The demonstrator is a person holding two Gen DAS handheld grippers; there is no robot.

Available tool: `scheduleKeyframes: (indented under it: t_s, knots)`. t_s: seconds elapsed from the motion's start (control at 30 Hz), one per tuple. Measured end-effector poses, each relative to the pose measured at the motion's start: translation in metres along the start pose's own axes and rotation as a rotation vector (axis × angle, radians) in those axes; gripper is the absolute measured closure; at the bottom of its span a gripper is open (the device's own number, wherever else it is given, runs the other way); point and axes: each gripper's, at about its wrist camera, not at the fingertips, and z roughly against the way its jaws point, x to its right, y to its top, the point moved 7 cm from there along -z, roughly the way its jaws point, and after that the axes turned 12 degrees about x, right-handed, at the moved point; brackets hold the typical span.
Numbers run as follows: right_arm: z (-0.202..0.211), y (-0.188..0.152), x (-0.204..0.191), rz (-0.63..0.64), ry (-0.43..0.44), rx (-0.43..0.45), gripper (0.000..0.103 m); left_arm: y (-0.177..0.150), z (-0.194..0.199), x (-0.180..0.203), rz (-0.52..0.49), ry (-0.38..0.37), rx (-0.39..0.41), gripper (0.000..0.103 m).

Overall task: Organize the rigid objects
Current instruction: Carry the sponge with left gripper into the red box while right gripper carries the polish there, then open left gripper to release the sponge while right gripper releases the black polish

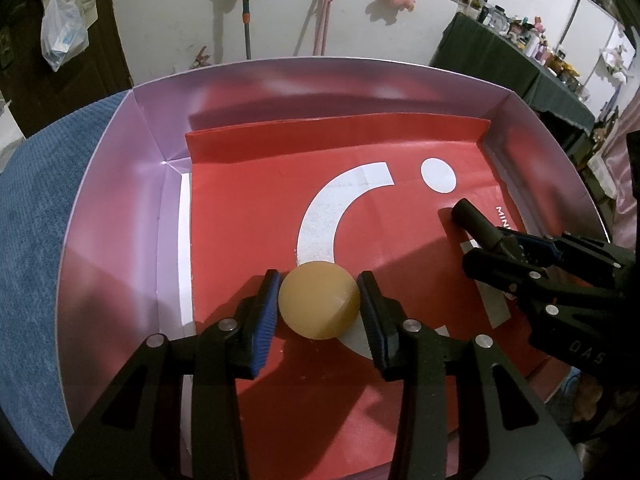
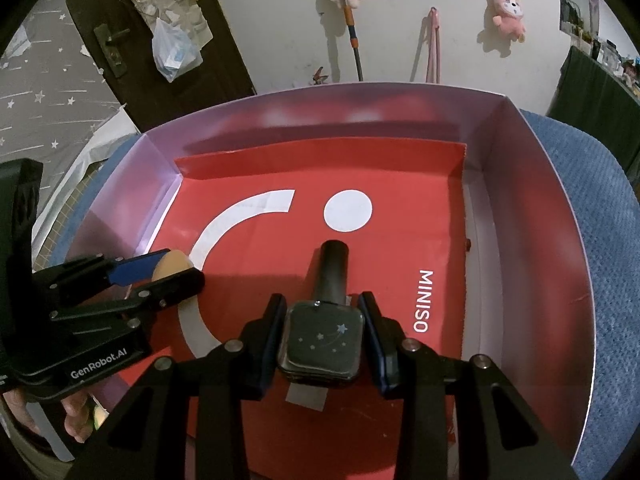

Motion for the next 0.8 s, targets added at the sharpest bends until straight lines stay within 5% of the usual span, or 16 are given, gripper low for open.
scheduleKeyframes:
  t_s: [0.13,0.27,0.43,0.67,0.8]
  knots:
    - [0.001,0.0,0.0,0.003,-0.003,0.002,0.062,0.0,0.0,0.0,0.0,-0.002,0.001,0.064]
    - [0.003,0.002,0.001,0.0,-0.012,0.009,0.047,-0.001,0.0,0.002,-0.005,-0.008,-0.006,0.041]
    - [0.011,0.004,0.003,-0.017,-0.003,0.029,0.047,0.003,0.008,-0.003,0.007,0.012,0.038,0.036]
    - [0.051,0.017,-0.002,-0.011,0.027,0.146,0.035,0.006,0.03,0.003,-0.011,0.009,0.1,0.028]
    - [0.078,0.022,-0.01,-0.012,0.058,0.217,0.027,0.011,0.052,0.01,-0.051,0.032,0.175,0.013]
